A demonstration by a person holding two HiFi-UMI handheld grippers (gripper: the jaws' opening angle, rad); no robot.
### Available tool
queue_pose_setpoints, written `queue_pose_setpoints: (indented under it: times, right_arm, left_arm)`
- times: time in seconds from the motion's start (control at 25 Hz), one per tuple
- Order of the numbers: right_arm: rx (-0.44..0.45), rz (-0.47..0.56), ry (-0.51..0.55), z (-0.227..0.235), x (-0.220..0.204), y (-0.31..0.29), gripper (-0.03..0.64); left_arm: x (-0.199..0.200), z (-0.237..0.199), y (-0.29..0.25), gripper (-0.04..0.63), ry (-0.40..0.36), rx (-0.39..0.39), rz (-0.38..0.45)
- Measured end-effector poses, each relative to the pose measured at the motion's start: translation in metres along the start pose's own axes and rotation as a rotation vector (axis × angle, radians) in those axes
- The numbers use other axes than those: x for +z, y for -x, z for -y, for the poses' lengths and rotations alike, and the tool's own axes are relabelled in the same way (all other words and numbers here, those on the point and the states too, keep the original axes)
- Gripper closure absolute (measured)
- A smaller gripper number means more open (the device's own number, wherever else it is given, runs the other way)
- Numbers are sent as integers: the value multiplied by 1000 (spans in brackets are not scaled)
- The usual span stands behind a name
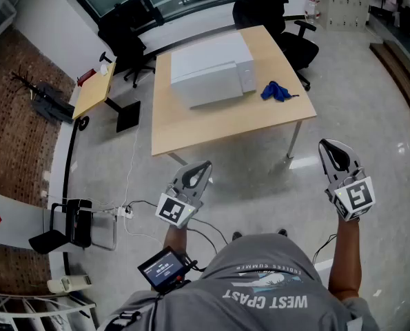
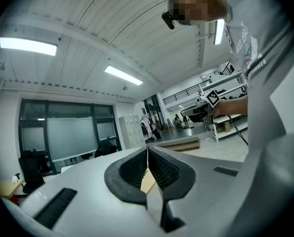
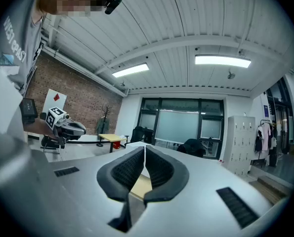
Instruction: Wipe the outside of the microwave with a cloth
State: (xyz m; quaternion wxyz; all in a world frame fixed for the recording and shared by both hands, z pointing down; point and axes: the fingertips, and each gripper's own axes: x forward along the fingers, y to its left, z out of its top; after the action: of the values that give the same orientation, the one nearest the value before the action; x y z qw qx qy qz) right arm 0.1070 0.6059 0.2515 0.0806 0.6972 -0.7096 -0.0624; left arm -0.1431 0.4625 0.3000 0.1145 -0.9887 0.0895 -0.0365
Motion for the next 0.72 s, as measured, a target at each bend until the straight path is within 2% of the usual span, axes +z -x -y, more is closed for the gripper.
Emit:
queue_pose_setpoints:
  times: [0.52,0.72]
  right_arm:
    - [18,3,-23,22,-14,24,589]
    - [51,-33,-51,34,-27,31,588]
  left_arm:
    - [5,30,-20,572,-9,3,-12]
    - [4,41,-38,572,0,8,-23]
